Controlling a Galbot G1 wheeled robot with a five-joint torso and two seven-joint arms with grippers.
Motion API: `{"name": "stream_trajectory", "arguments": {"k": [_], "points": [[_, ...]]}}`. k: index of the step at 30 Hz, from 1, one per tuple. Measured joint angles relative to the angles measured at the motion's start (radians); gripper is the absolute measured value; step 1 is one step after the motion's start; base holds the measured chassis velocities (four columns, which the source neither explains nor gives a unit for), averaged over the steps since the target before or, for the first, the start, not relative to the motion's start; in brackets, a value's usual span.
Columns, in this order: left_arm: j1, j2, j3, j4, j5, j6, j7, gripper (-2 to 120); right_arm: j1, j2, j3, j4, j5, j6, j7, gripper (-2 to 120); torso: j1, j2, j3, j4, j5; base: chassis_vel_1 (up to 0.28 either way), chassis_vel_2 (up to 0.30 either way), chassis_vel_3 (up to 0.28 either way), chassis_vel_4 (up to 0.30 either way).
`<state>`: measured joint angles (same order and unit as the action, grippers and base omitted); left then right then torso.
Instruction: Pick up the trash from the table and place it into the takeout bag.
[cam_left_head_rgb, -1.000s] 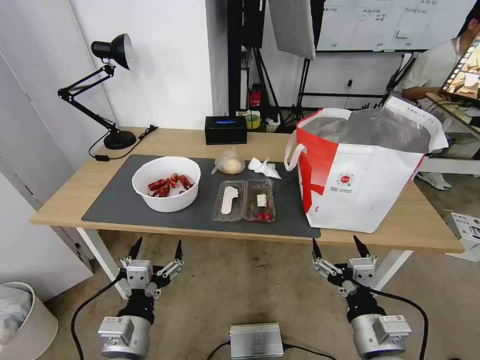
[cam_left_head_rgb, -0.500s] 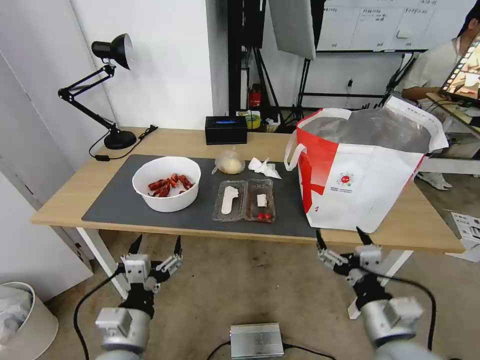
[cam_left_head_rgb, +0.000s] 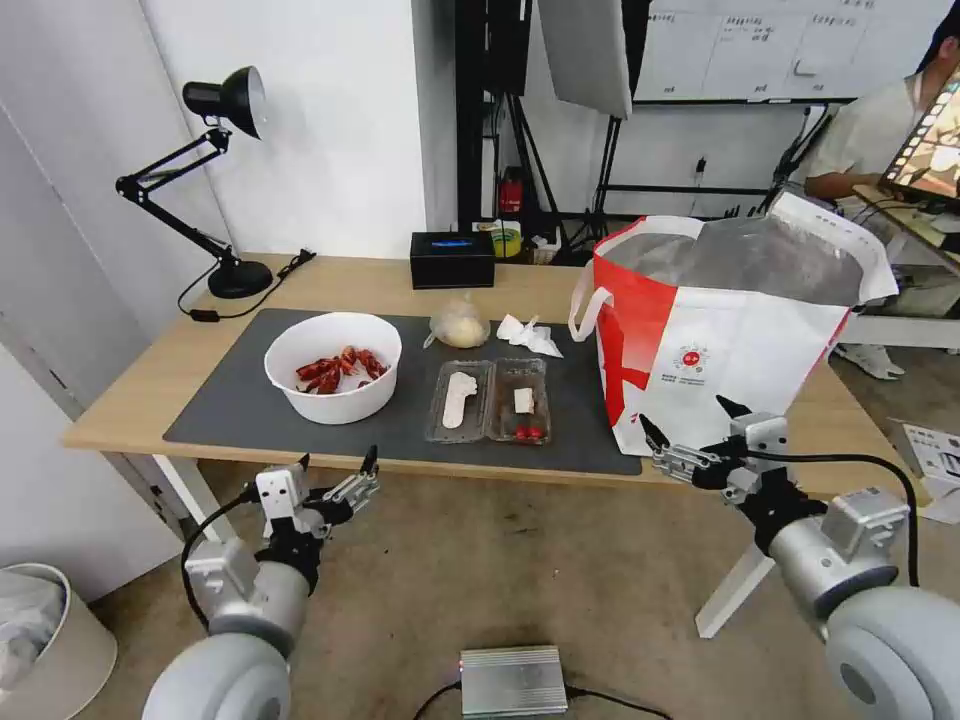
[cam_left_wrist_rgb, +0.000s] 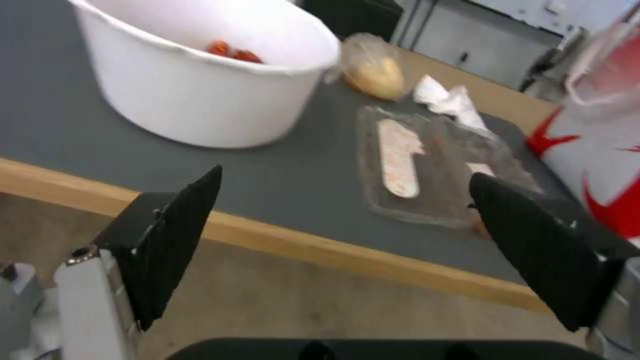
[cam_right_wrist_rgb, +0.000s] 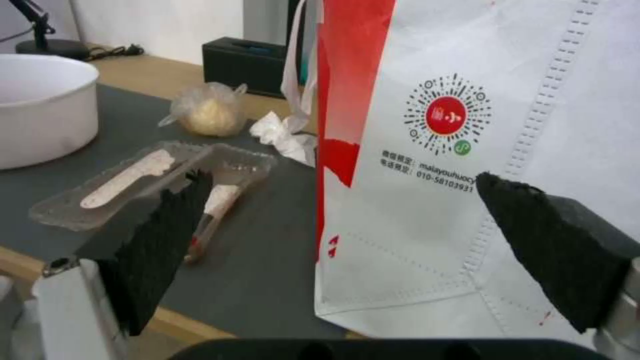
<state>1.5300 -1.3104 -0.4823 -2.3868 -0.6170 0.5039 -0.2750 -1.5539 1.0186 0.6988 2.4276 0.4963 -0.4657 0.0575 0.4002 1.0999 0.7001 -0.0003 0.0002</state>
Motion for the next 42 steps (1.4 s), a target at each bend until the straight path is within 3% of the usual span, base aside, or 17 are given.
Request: {"name": "stream_trajectory", "arguments": {"k": [3, 6, 8, 14, 31, 39, 42], "points": [[-0.006, 0.004, 0.001, -0.001, -0.014, 0.012, -0.007, 100, -0.001, 0.002, 0.001, 0.002, 0.001, 0.038, -0.006, 100, 0.000, 0.000, 0.000, 0.0003, -0.0001, 0.000, 0.000, 0.000, 0.000], [-0.006, 0.004, 0.002, -0.002, -0.015, 0.013, -0.008, 100, -0.008, 0.017, 0.001, 0.007, -0.011, 0.160, -0.030, 100, 0.000, 0.000, 0.000, 0.0002, -0.0002, 0.000, 0.000, 0.000, 0.000], [-0.008, 0.006, 0.002, -0.003, -0.020, 0.011, -0.007, 100, -0.008, 0.021, -0.004, 0.004, -0.016, 0.177, -0.036, 100, 0.000, 0.000, 0.000, 0.0002, -0.0005, 0.000, 0.000, 0.000, 0.000], [-0.015, 0.028, -0.005, -0.025, -0.058, -0.146, 0.081, 100, -0.009, 0.000, -0.014, -0.008, -0.017, 0.179, -0.053, 100, 0.000, 0.000, 0.000, 0.0002, 0.0000, 0.000, 0.000, 0.000, 0.000], [-0.035, 0.031, -0.006, -0.028, -0.188, -0.129, 0.040, 100, -0.022, -0.010, -0.015, 0.005, -0.011, 0.181, -0.062, 100, 0.000, 0.000, 0.000, 0.0003, -0.0002, 0.000, 0.000, 0.000, 0.000], [-0.067, 0.024, -0.011, -0.031, -0.401, -0.098, -0.037, 100, -0.022, -0.010, -0.025, 0.001, -0.015, 0.181, -0.067, 100, 0.000, 0.000, 0.000, 0.0002, -0.0002, 0.000, 0.000, 0.000, 0.000], [-0.089, 0.019, -0.014, -0.034, -0.547, -0.075, -0.090, 100, -0.018, -0.011, -0.030, -0.004, -0.015, 0.181, -0.068, 100, 0.000, 0.000, 0.000, 0.0002, -0.0001, 0.000, 0.000, 0.000, 0.000]]}}
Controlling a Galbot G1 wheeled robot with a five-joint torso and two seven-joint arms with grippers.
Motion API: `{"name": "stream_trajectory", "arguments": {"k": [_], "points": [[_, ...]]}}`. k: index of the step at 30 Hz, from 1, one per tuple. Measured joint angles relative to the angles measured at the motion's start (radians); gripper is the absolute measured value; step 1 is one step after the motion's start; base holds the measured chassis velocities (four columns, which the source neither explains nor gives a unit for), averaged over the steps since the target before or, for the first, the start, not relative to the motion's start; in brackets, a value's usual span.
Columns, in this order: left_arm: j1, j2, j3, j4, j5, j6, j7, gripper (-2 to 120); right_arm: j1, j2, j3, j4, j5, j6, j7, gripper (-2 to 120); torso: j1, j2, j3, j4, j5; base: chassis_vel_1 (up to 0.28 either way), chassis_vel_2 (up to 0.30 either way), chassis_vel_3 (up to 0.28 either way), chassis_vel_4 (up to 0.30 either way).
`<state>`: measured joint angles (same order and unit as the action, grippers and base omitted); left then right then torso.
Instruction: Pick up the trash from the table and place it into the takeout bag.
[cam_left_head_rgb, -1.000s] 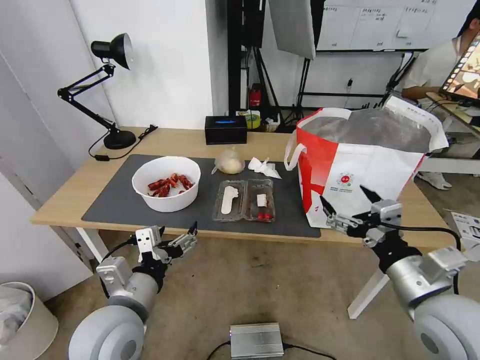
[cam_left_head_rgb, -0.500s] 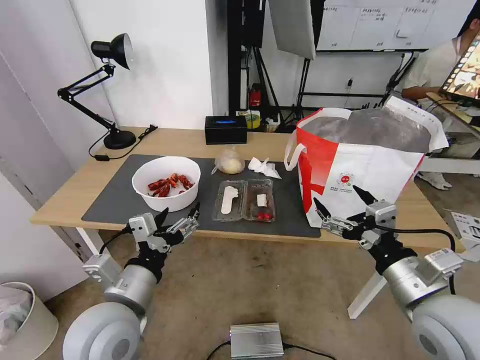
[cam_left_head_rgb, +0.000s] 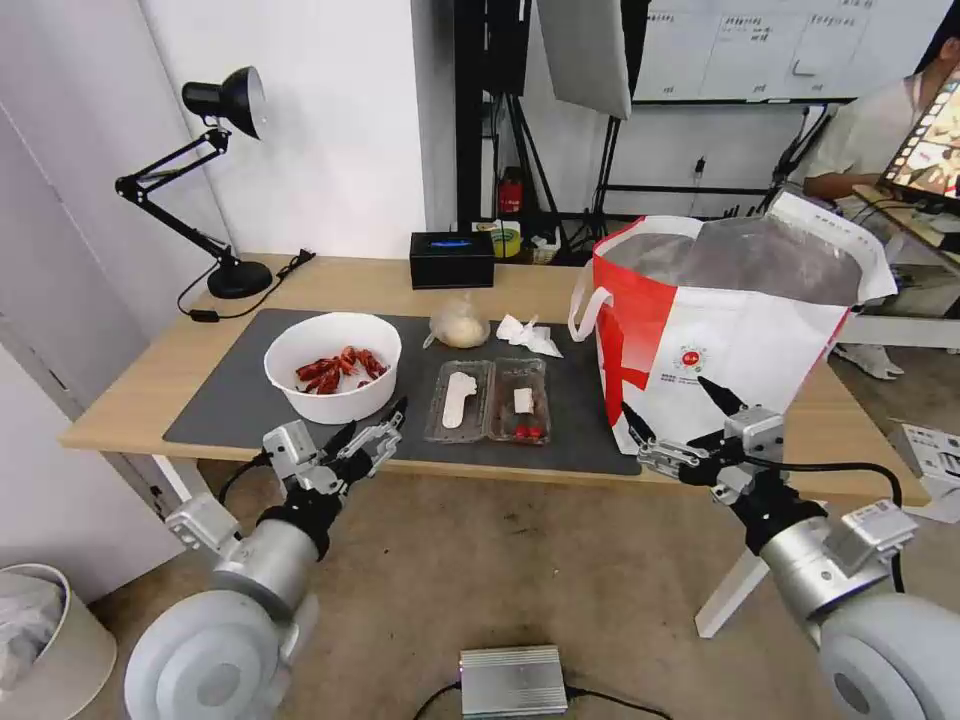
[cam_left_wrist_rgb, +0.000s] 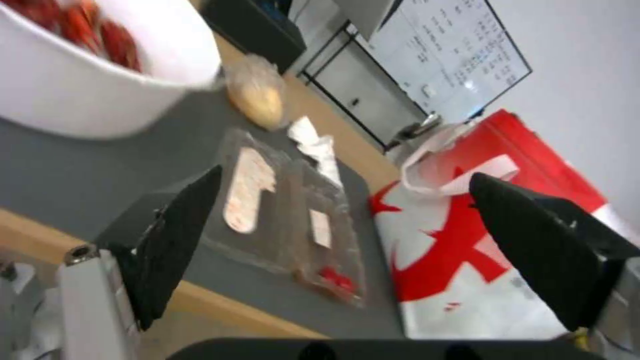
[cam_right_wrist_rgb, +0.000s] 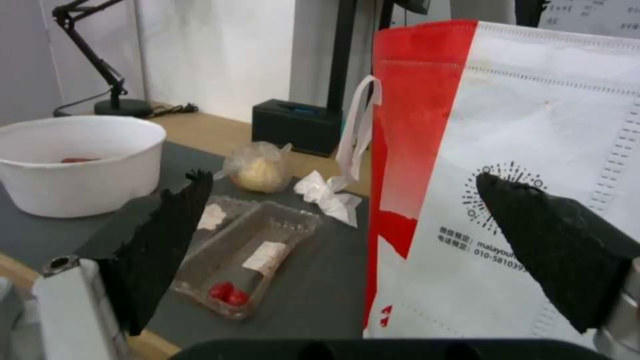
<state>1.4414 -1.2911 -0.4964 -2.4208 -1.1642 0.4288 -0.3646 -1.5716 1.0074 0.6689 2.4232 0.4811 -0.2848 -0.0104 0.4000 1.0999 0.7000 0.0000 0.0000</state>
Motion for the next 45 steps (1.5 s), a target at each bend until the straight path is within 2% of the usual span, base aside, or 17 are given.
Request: {"name": "stream_trajectory", "arguments": {"k": [4, 6, 9, 15, 16, 18, 31, 45], "points": [[-0.010, -0.002, -0.002, -0.001, -0.066, 0.010, -0.023, 100, 0.002, 0.000, -0.001, -0.003, 0.000, 0.000, -0.001, 100, 0.000, 0.000, 0.000, 0.0000, 0.0000, 0.000, 0.000, 0.000, 0.000], [-0.020, -0.004, -0.003, -0.002, -0.133, 0.020, -0.047, 100, 0.003, -0.001, -0.003, -0.004, -0.001, 0.000, -0.001, 100, 0.000, 0.000, 0.000, 0.0000, 0.0000, 0.000, 0.000, 0.000, 0.000], [-0.024, -0.008, -0.002, -0.002, -0.163, 0.022, -0.062, 100, 0.004, -0.002, -0.005, -0.004, -0.001, 0.000, -0.001, 100, 0.000, 0.000, 0.000, 0.0000, 0.0000, 0.000, 0.000, 0.000, 0.000], [-0.044, -0.047, 0.016, 0.011, -0.330, 0.029, -0.159, 100, 0.006, -0.004, -0.007, -0.006, -0.001, 0.000, -0.004, 100, 0.000, 0.000, 0.000, 0.0000, 0.0000, 0.000, 0.000, 0.000, 0.000], [-0.044, -0.047, 0.016, 0.011, -0.330, 0.029, -0.159, 100, 0.006, -0.004, -0.007, -0.006, -0.001, 0.000, -0.004, 100, 0.000, 0.000, 0.000, 0.0000, 0.0000, 0.000, 0.000, 0.000, 0.000], [-0.050, -0.081, 0.035, 0.015, -0.399, 0.039, -0.212, 100, 0.005, -0.004, -0.009, -0.005, -0.003, 0.000, -0.006, 100, 0.000, 0.000, 0.000, 0.0001, -0.0003, 0.000, 0.000, 0.000, 0.000], [-0.047, -0.102, 0.037, 0.021, -0.403, 0.053, -0.238, 100, 0.001, 0.004, -0.016, -0.004, -0.008, 0.000, -0.011, 100, 0.000, 0.000, 0.000, 0.0000, 0.0001, 0.000, 0.000, 0.000, 0.000], [-0.089, -0.115, 0.066, 0.080, -0.363, 0.039, -0.245, 100, -0.008, -0.004, -0.008, -0.004, -0.008, 0.000, -0.012, 100, 0.000, 0.000, 0.000, 0.0000, 0.0000, 0.000, 0.000, 0.000, 0.000]]}}
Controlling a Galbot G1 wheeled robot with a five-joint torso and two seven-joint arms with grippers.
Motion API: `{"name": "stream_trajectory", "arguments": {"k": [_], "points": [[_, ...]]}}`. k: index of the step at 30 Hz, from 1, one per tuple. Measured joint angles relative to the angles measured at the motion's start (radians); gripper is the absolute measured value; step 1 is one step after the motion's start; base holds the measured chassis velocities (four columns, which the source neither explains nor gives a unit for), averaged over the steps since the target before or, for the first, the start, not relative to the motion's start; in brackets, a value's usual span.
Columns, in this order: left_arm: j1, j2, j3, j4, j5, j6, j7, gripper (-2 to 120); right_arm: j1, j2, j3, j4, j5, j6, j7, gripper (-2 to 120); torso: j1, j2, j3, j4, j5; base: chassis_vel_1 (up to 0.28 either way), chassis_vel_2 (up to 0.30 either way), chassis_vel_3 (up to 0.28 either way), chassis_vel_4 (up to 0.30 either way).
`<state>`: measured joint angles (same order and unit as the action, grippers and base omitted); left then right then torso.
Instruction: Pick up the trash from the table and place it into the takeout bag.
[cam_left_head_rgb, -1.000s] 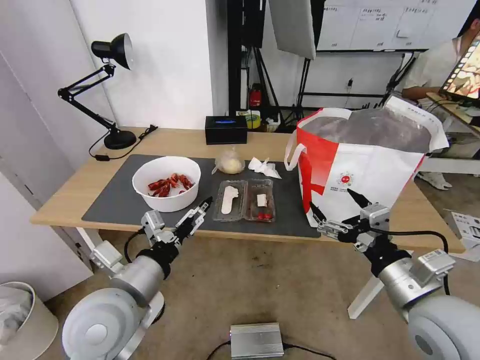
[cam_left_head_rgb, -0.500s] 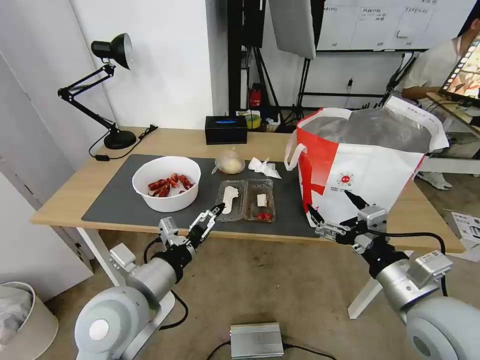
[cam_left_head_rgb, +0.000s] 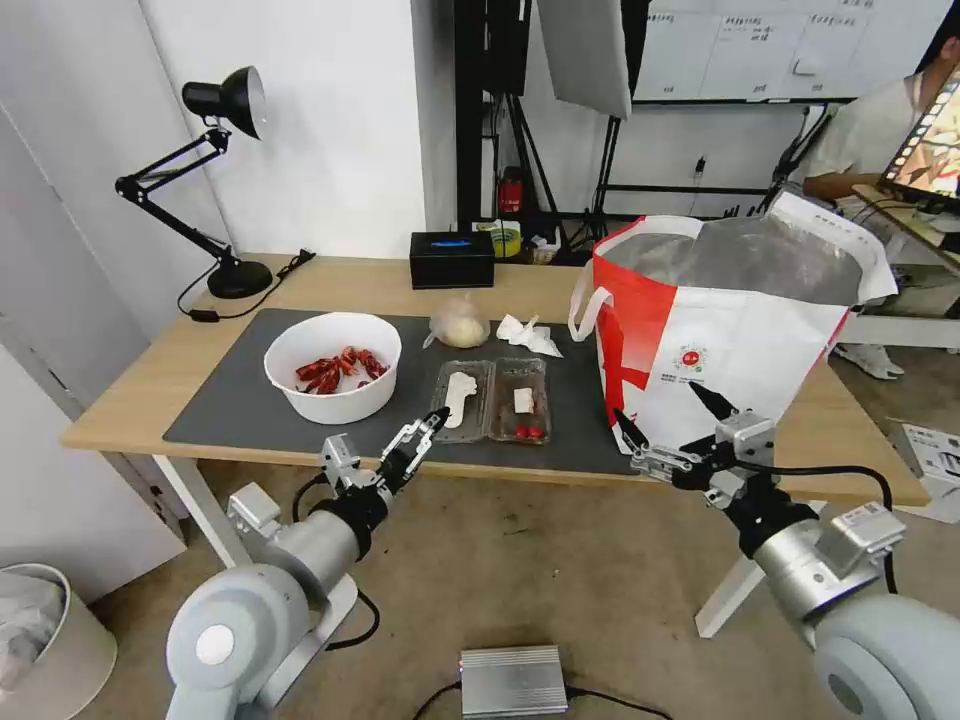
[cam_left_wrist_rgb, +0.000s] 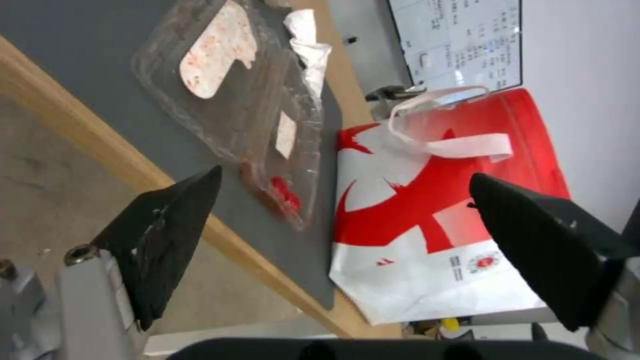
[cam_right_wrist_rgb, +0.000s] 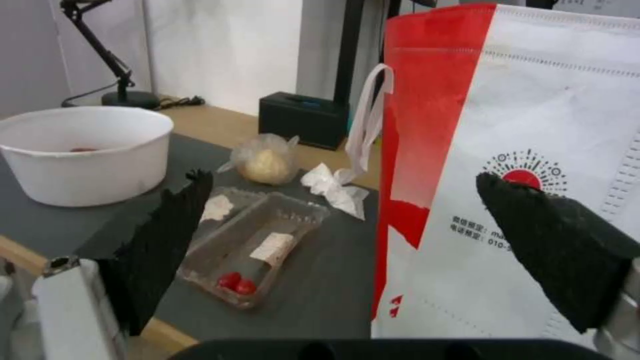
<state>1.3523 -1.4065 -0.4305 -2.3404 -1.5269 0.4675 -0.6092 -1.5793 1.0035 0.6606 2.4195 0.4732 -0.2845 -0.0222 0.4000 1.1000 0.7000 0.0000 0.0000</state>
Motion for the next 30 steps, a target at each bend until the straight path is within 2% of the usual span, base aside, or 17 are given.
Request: {"name": "stream_trajectory", "arguments": {"k": [14, 30], "points": [[-0.061, -0.027, 0.023, 0.068, 0.010, -0.021, -0.021, 100, 0.020, -0.026, -0.006, -0.015, 0.005, 0.000, -0.002, 100, 0.000, 0.000, 0.000, 0.0001, 0.0000, 0.000, 0.000, 0.000, 0.000], [-0.181, -0.055, 0.071, 0.214, 0.005, -0.032, -0.052, 100, 0.038, 0.004, -0.017, -0.039, -0.003, 0.000, -0.008, 100, 0.000, 0.000, 0.000, 0.0000, 0.0000, 0.000, 0.000, 0.000, 0.000]]}}
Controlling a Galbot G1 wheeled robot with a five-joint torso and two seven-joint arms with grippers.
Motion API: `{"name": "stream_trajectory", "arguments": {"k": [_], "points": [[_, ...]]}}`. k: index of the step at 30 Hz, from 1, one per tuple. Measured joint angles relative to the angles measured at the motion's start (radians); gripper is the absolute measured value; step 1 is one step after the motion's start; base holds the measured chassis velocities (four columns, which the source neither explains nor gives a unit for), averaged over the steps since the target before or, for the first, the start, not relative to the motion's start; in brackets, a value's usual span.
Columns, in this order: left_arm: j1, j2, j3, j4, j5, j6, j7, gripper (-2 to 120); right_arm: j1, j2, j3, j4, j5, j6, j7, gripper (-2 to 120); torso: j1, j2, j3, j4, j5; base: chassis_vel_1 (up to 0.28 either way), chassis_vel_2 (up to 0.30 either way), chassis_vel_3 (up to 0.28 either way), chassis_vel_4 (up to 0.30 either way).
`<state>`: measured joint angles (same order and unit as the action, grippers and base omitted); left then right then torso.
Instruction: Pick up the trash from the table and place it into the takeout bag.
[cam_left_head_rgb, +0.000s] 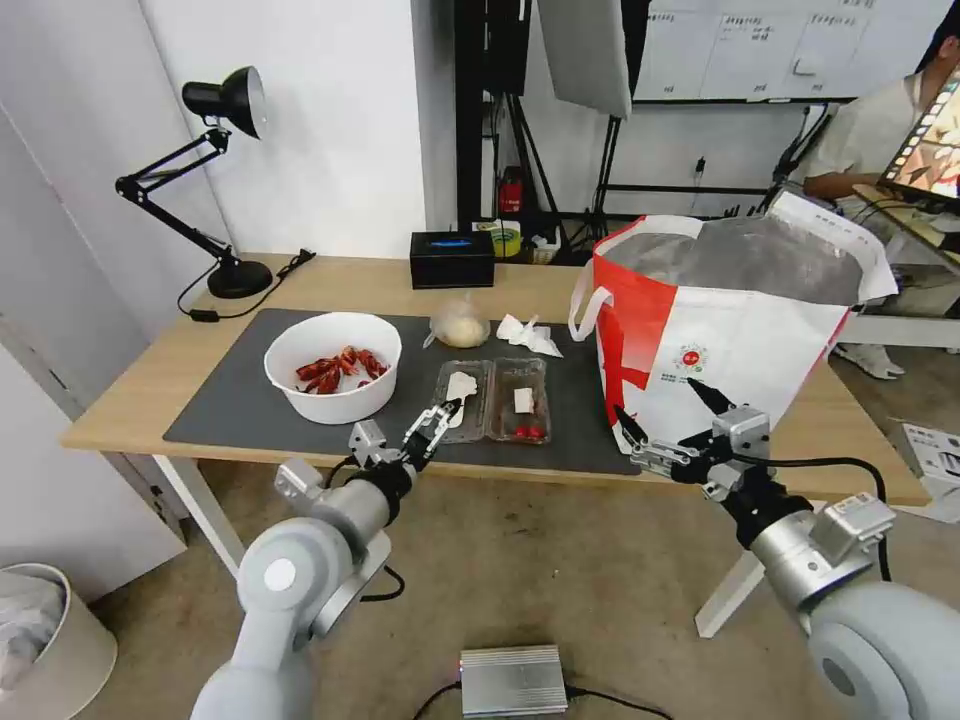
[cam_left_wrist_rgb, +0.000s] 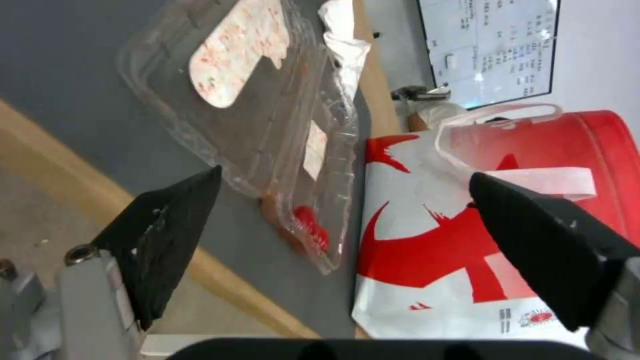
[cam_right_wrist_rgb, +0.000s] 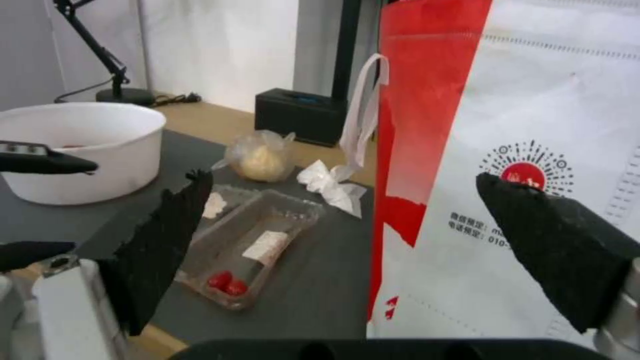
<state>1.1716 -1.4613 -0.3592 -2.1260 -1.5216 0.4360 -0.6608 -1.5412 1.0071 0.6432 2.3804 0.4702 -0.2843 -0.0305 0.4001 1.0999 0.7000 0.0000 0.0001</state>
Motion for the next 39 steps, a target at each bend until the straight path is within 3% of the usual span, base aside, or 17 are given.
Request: {"name": "stream_trajectory", "arguments": {"k": [25, 39], "points": [[-0.011, -0.021, 0.028, 0.046, 0.032, 0.012, -0.026, 100, -0.012, 0.031, 0.005, 0.008, -0.001, -0.001, -0.006, 100, 0.000, 0.000, 0.000, 0.0001, 0.0000, 0.000, 0.000, 0.000, 0.000], [-0.033, -0.096, 0.055, 0.084, 0.083, 0.014, -0.024, 100, -0.045, -0.015, 0.044, 0.020, 0.037, -0.003, 0.003, 100, 0.000, 0.000, 0.000, 0.0000, 0.0000, 0.000, 0.000, 0.000, 0.000]]}}
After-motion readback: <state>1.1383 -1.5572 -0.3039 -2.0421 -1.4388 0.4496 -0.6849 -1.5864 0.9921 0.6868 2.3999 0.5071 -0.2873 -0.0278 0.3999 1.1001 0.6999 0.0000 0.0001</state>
